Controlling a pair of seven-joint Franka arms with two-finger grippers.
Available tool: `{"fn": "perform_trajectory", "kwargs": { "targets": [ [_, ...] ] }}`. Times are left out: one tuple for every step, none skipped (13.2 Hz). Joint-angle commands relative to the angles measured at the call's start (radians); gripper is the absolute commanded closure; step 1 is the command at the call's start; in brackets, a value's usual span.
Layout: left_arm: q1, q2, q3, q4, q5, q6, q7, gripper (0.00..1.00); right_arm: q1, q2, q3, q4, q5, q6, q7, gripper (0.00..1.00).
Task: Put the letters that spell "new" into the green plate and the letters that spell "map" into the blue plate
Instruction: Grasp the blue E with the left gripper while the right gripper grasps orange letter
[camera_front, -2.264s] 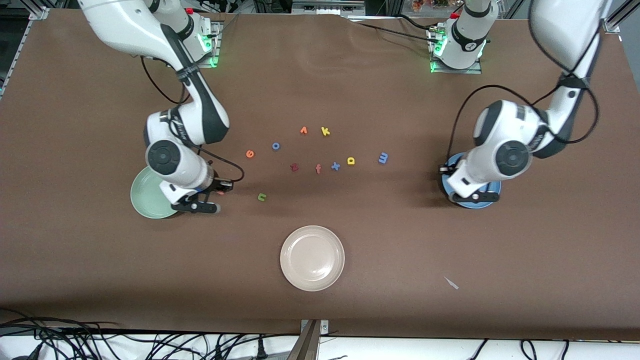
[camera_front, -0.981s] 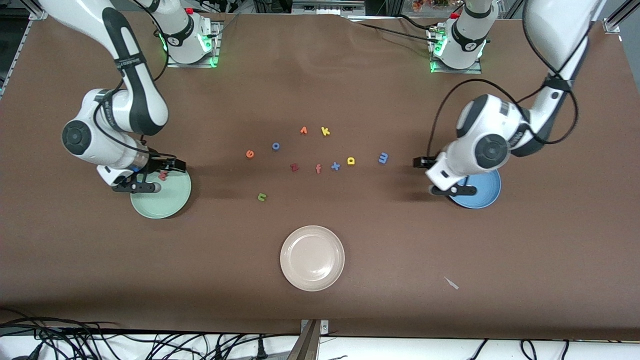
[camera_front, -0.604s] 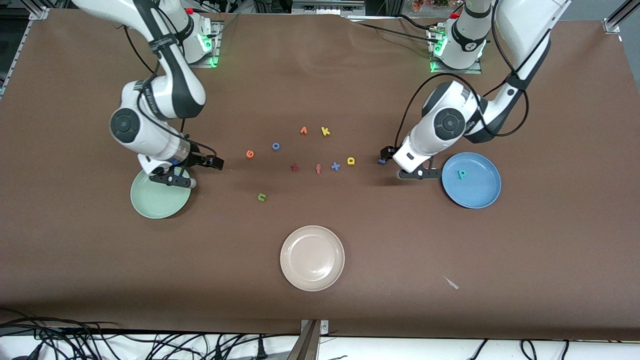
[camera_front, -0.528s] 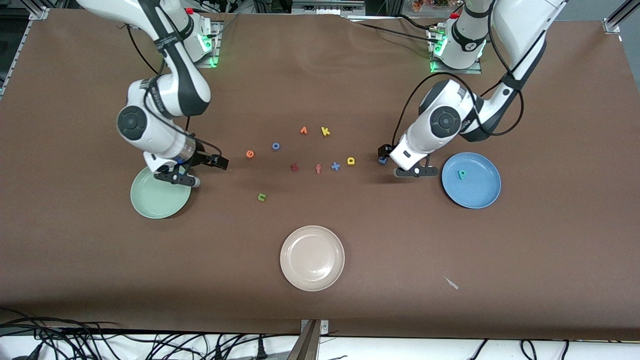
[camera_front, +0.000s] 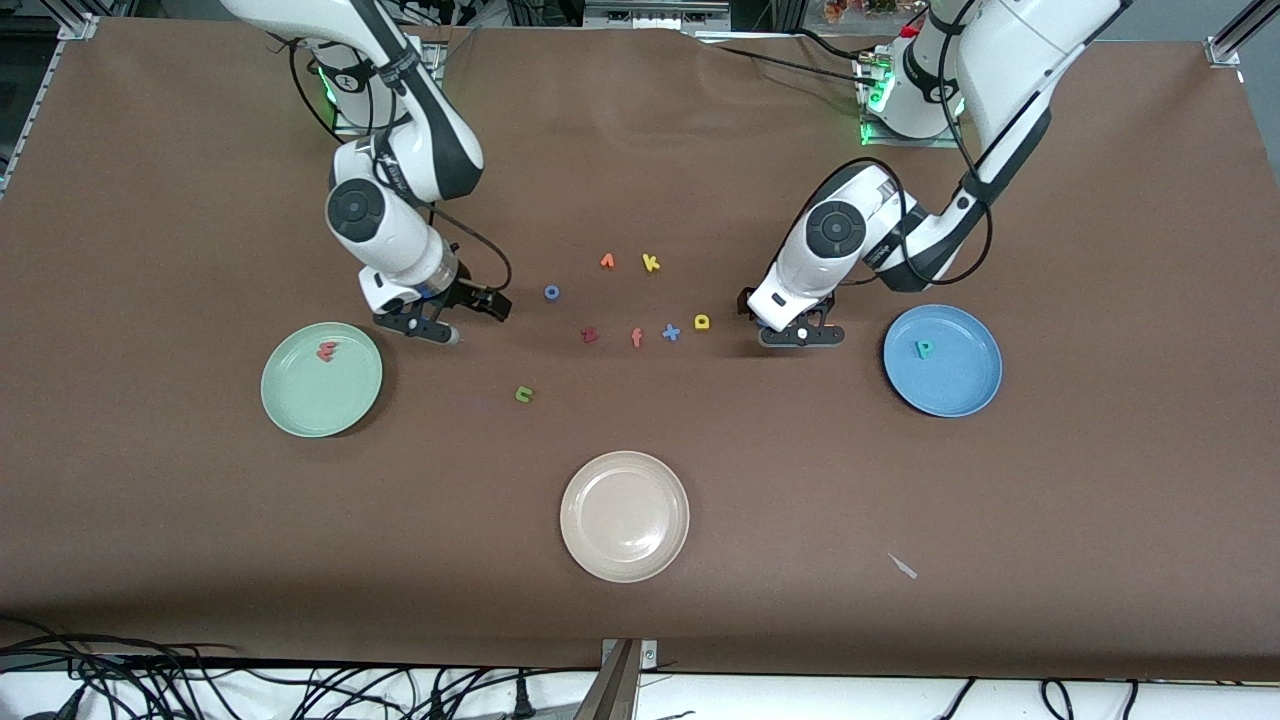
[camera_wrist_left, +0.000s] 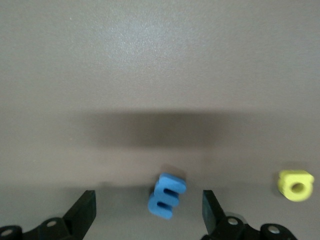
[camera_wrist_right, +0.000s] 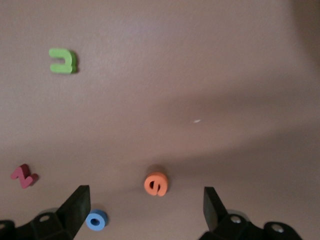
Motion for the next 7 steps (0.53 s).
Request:
{"fn": "perform_trajectory", "kwargs": {
  "targets": [
    [-0.001, 0.028, 0.000, 0.020, 0.047, 0.019, -0.045, 0.06, 0.044, 0.017, -0.004, -0.030, -0.003, 0.066, 0.038, 0.00],
    [-0.003, 0.032, -0.001, 0.019, 0.047, 0.017, -0.048, 0.09, 0.048, 0.020, -0.004, -0.032, -0.005, 0.068, 0.038, 0.00],
    [-0.003, 0.034, -0.001, 0.020, 0.047, 0.017, -0.052, 0.14, 0.049, 0.022, -0.004, -0.032, -0.009, 0.068, 0.038, 0.00],
    [-0.009, 0.038, -0.003, 0.022, 0.047, 0.017, -0.054, 0.21, 0.050, 0.023, -0.004, -0.033, -0.017, 0.068, 0.038, 0.00],
    [-0.010, 0.041, -0.001, 0.022, 0.047, 0.019, -0.055, 0.29, 0.050, 0.033, -0.004, -0.035, -0.031, 0.066, 0.037, 0.00],
    [-0.010, 0.046, -0.001, 0.022, 0.047, 0.017, -0.055, 0.40, 0.050, 0.037, -0.004, -0.038, -0.046, 0.066, 0.037, 0.00],
    [-0.009, 0.049, -0.001, 0.022, 0.047, 0.017, -0.055, 0.48, 0.050, 0.049, -0.004, -0.038, -0.057, 0.066, 0.040, 0.00]
  ]
}}
